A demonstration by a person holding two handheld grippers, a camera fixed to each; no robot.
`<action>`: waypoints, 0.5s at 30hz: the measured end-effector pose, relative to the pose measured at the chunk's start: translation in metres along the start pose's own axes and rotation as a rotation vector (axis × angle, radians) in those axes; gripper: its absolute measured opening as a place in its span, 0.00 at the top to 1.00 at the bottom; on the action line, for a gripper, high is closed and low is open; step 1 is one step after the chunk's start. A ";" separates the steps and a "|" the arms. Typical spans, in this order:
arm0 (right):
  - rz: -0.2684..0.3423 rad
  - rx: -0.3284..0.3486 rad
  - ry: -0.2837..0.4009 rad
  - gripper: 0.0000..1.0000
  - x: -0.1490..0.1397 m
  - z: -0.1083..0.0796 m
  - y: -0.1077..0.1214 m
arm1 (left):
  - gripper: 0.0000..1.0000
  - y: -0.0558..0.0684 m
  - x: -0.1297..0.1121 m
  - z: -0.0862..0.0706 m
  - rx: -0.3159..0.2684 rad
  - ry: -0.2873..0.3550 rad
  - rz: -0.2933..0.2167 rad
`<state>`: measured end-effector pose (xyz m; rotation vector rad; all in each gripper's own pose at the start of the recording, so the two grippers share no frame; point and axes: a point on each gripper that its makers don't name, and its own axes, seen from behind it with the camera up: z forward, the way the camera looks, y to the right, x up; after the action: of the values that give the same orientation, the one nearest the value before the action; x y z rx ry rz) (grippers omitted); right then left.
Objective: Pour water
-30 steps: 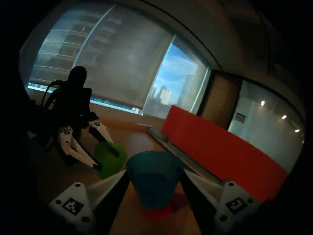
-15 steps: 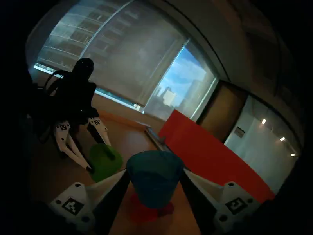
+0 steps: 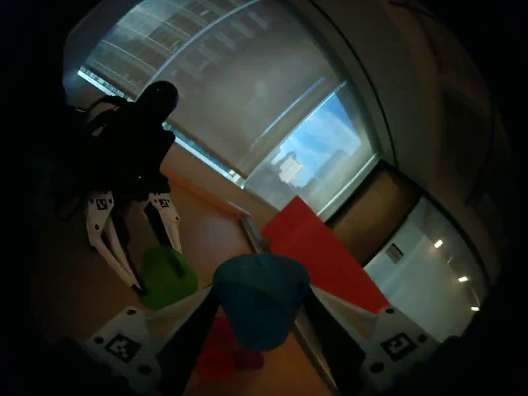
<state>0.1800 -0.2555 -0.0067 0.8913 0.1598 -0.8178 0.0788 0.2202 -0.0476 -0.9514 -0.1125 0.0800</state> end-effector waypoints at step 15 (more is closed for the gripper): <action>-0.190 -0.008 -0.016 0.11 0.016 0.009 0.003 | 0.16 0.008 0.005 0.004 -0.018 0.006 0.005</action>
<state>0.1914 -0.2695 -0.0061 0.8701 0.2361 -1.0002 0.0834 0.2286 -0.0510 -0.9700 -0.1058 0.0813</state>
